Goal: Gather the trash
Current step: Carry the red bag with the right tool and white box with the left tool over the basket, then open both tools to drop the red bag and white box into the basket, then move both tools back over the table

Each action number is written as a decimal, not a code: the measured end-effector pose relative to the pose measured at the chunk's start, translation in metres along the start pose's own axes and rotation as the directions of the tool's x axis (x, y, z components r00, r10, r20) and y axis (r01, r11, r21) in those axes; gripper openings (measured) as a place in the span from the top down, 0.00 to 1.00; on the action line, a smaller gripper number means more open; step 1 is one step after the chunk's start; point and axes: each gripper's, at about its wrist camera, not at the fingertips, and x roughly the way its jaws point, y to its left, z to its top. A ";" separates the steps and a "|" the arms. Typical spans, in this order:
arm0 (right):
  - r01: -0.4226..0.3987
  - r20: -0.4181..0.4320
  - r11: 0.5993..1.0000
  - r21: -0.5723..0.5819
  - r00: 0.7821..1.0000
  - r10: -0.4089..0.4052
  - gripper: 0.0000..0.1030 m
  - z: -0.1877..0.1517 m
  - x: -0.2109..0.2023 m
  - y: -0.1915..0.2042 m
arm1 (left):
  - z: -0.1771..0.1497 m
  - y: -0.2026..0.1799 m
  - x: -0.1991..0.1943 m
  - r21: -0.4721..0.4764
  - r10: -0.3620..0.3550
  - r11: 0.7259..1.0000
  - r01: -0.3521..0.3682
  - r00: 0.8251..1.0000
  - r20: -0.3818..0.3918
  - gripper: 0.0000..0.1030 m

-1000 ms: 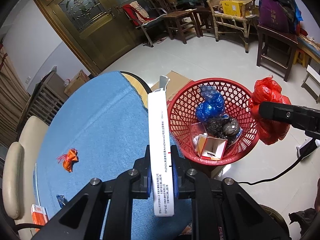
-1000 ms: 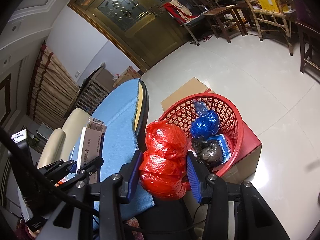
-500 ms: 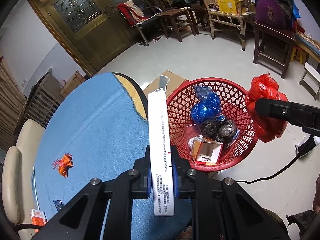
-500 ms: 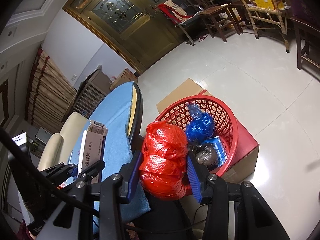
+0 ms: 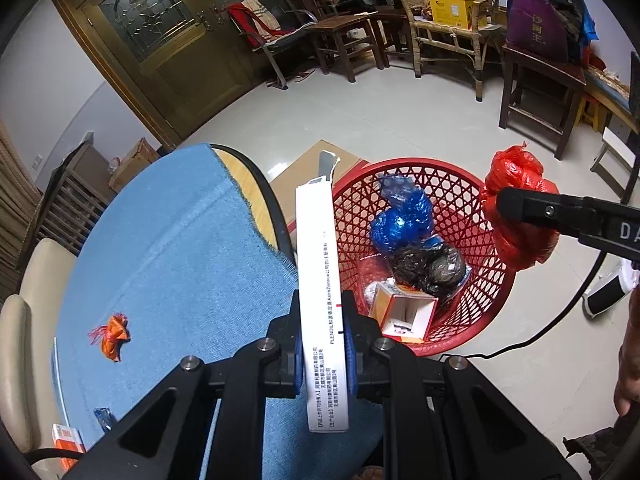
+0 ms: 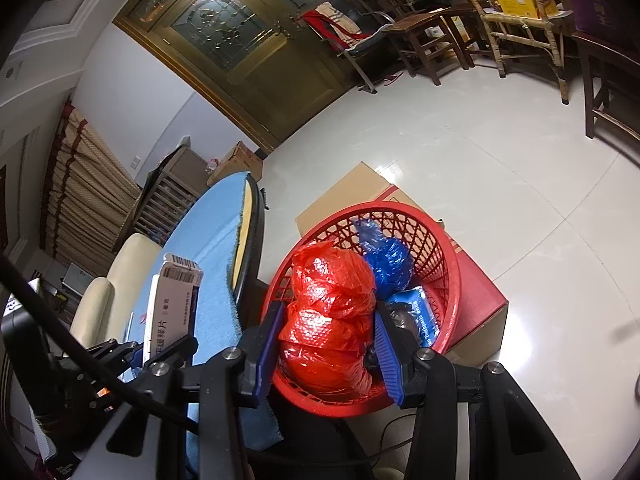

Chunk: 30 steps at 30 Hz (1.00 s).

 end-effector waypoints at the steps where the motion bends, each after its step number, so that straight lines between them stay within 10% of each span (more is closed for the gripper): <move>1: 0.003 0.001 1.000 0.002 1.000 -0.003 0.54 0.001 0.001 -0.001 | 0.000 0.000 0.001 -0.001 -0.008 1.000 0.008 1.000 -0.001 0.83; 20: 0.000 0.016 1.000 0.027 1.000 -0.001 0.52 0.014 0.012 -0.007 | 0.018 -0.003 0.011 -0.003 -0.027 1.000 0.027 0.999 0.017 0.82; 25: -0.035 0.027 0.998 0.046 0.999 0.033 0.42 0.015 0.014 -0.010 | 0.019 0.000 0.007 -0.012 -0.003 1.000 0.004 0.999 0.045 0.45; 30: -0.033 0.037 0.998 0.046 0.999 0.031 0.42 0.013 0.014 -0.010 | 0.017 0.006 0.001 -0.017 0.011 1.000 -0.010 0.998 0.057 0.44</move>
